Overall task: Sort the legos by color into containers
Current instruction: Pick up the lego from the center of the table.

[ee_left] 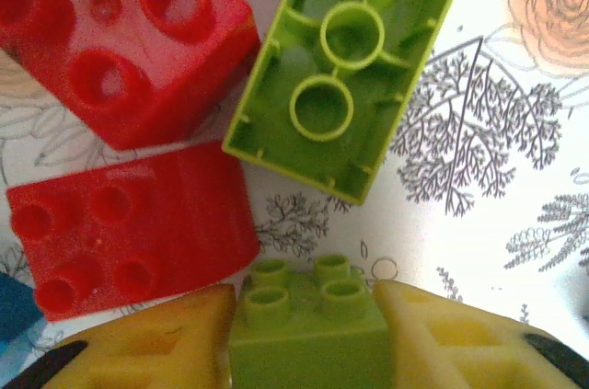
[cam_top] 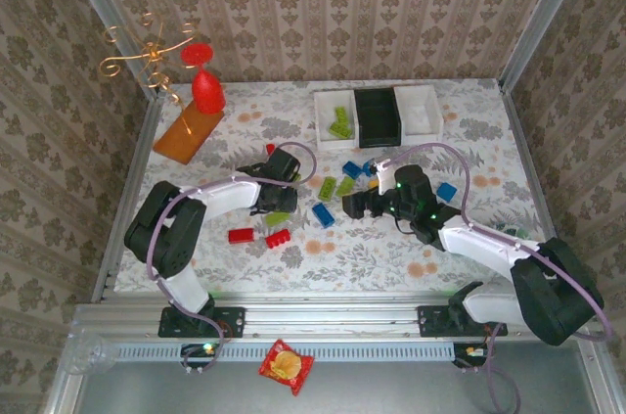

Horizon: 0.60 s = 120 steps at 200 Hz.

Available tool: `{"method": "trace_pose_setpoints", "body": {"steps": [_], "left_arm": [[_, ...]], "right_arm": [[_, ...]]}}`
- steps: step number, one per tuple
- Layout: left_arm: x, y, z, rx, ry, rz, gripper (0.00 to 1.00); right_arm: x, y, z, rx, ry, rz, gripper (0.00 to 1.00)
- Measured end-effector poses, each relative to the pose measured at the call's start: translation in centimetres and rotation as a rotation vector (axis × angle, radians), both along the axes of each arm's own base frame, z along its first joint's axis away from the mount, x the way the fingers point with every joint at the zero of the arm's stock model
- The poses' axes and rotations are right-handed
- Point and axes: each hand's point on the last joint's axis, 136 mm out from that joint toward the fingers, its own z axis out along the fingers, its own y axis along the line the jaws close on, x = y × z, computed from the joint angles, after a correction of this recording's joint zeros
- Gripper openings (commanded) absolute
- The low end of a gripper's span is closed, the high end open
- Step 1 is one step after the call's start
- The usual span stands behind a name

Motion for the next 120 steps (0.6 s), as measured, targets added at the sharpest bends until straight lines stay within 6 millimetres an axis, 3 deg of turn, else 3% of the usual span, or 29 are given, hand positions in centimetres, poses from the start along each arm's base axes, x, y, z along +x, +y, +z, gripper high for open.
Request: {"method": "trace_pose_setpoints", "body": {"steps": [28, 52, 85, 120], "left_arm": [[1.0, -0.3, 0.7, -0.012, -0.05, 0.006, 0.33], [1.6, -0.7, 2.6, -0.043, -0.11, 0.006, 0.32], [2.7, -2.7, 7.4, -0.126, -0.229, -0.031, 0.33], [8.0, -7.4, 13.8, -0.217, -0.383, -0.089, 0.35]], "right_arm": [[0.0, 0.1, 0.1, 0.003, -0.003, 0.002, 0.99], [0.1, -0.1, 0.1, -0.001, -0.004, -0.007, 0.99], [1.0, -1.5, -0.2, -0.048, -0.017, -0.093, 0.99], [1.9, -3.6, -0.8, -0.124, -0.013, -0.213, 0.99]]}}
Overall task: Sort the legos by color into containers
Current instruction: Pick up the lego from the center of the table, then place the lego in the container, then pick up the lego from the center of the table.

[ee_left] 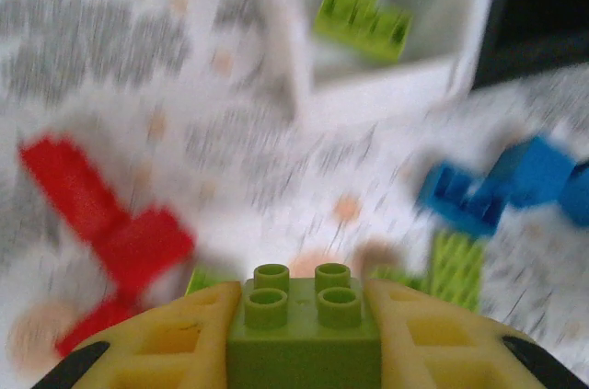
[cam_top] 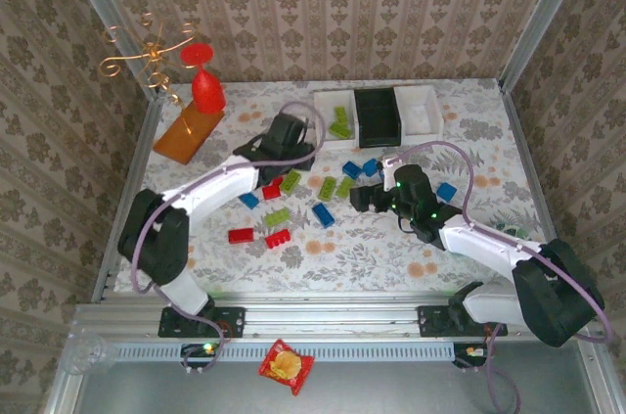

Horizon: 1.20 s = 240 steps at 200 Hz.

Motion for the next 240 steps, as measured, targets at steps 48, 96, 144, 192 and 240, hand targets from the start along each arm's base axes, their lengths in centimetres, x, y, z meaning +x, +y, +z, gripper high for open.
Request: {"method": "trace_pose_setpoints", "body": {"steps": [48, 96, 144, 192, 240], "left_arm": [[7.7, -5.8, 1.8, 0.027, -0.103, -0.065, 0.36], [13.9, -7.7, -1.6, 0.116, -0.105, -0.052, 0.47], [16.6, -8.0, -2.1, 0.171, -0.1, -0.061, 0.65], [7.5, -4.0, -0.7, 0.212, -0.034, -0.118, 0.71], [-3.7, 1.5, -3.1, 0.166, 0.084, -0.194, 0.66]], "right_arm": [[0.1, -0.1, 0.1, 0.0, -0.005, -0.005, 0.99], [0.1, 0.0, 0.8, 0.01, -0.022, -0.003, 0.99], [0.0, -0.1, 1.7, 0.022, -0.045, -0.004, 0.99], [0.1, -0.5, 2.9, 0.027, -0.078, -0.023, 0.99], [0.1, -0.6, 2.9, 0.025, -0.08, -0.03, 0.99]]}}
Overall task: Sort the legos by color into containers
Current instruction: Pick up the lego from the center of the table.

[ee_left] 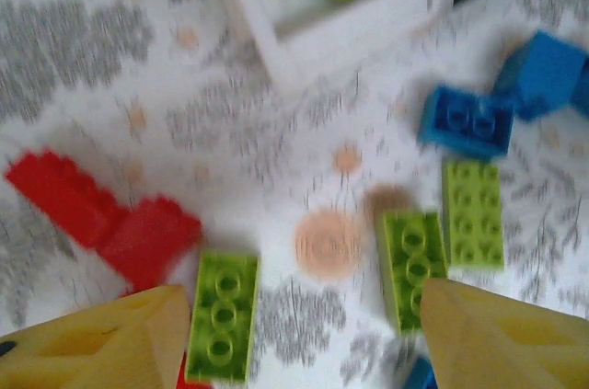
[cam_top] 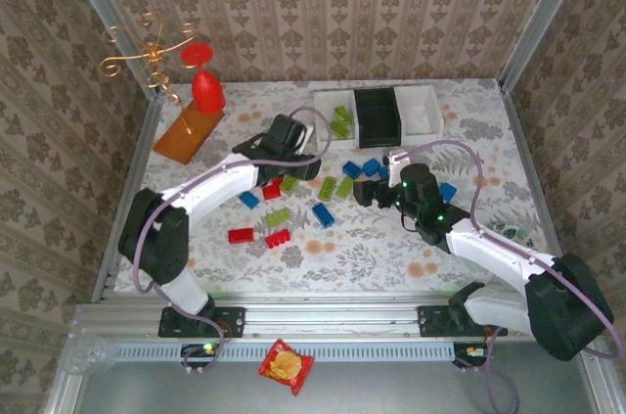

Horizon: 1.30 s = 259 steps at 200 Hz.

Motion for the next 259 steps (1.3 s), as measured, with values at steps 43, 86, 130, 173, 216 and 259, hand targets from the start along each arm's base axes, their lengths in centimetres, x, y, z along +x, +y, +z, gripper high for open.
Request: {"method": "trace_pose_setpoints", "body": {"steps": [43, 86, 130, 173, 216, 259], "left_arm": [[-2.6, 2.3, -5.1, 0.049, 0.136, 0.012, 0.61], [-0.9, 2.9, -7.1, 0.074, 0.17, 0.048, 0.59], [1.1, 3.5, -8.1, 0.085, 0.174, 0.084, 0.59], [2.3, 3.7, -9.0, 0.107, 0.179, 0.09, 0.6], [2.1, 3.6, -11.0, 0.135, 0.223, 0.069, 0.5], [2.7, 3.2, -10.6, 0.131, 0.205, 0.062, 0.3]], "right_arm": [[0.1, 0.0, -1.1, -0.015, 0.028, 0.0, 0.99], [0.0, 0.0, -1.2, -0.017, 0.032, 0.0, 0.99], [0.0, 0.0, -1.2, -0.017, 0.032, 0.0, 0.99], [0.0, 0.0, -1.2, -0.018, 0.032, 0.0, 0.99], [0.1, -0.2, -1.3, -0.024, 0.034, -0.009, 0.99], [0.0, -0.3, -2.0, -0.038, 0.055, -0.013, 0.99]]}}
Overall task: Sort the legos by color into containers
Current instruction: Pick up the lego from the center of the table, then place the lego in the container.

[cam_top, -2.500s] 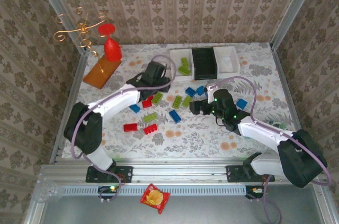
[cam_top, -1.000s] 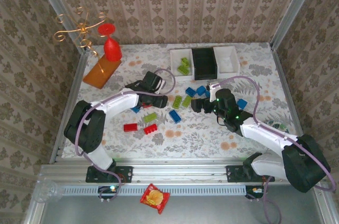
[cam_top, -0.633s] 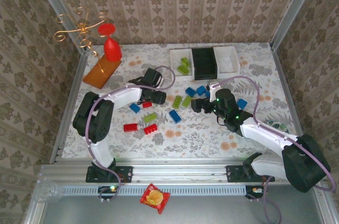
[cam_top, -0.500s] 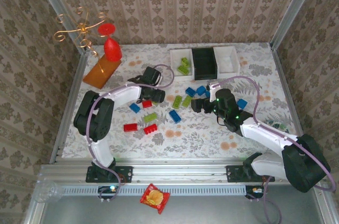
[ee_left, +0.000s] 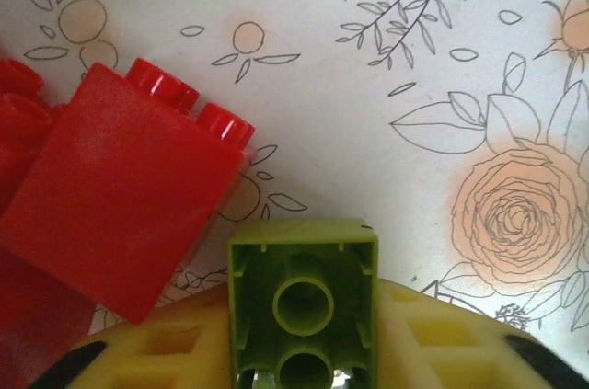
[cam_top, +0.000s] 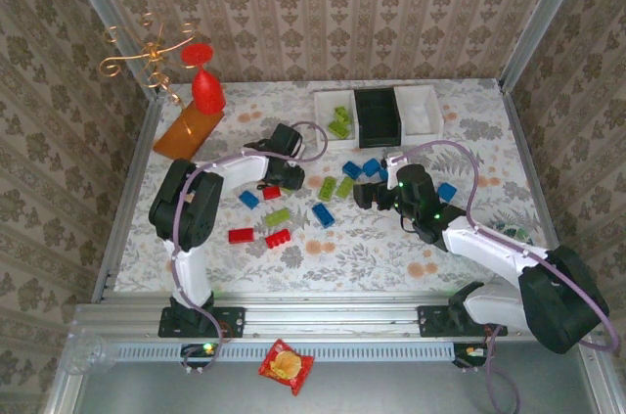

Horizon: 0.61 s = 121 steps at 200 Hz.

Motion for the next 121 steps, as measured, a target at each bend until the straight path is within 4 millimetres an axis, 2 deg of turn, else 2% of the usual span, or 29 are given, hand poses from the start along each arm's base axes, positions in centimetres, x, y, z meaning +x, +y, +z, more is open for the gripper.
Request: {"method": "trace_pose_setpoints", "body": {"steps": [18, 37, 62, 99, 112, 121], "left_arm": [[0.3, -0.3, 0.3, -0.014, -0.014, 0.001, 0.28], [0.9, -1.1, 1.8, -0.072, -0.053, 0.004, 0.27], [2.9, -3.1, 5.8, -0.175, -0.151, 0.0, 0.27], [7.9, -7.3, 13.6, -0.298, -0.346, -0.016, 0.29], [9.8, -8.6, 15.4, -0.324, -0.398, -0.017, 0.31], [10.9, -9.3, 15.9, -0.329, -0.423, -0.012, 0.32]], "right_arm": [[0.0, 0.1, 0.0, 0.003, 0.002, 0.005, 0.99], [0.0, 0.3, 0.2, 0.01, -0.006, 0.01, 0.99], [0.1, 0.3, 0.3, 0.013, -0.01, 0.01, 0.99], [-0.1, 1.0, 0.6, 0.04, -0.018, 0.047, 0.99], [-0.1, 1.4, 0.9, 0.054, -0.023, 0.065, 0.99], [-0.2, 1.5, 1.0, 0.058, -0.025, 0.07, 1.0]]}}
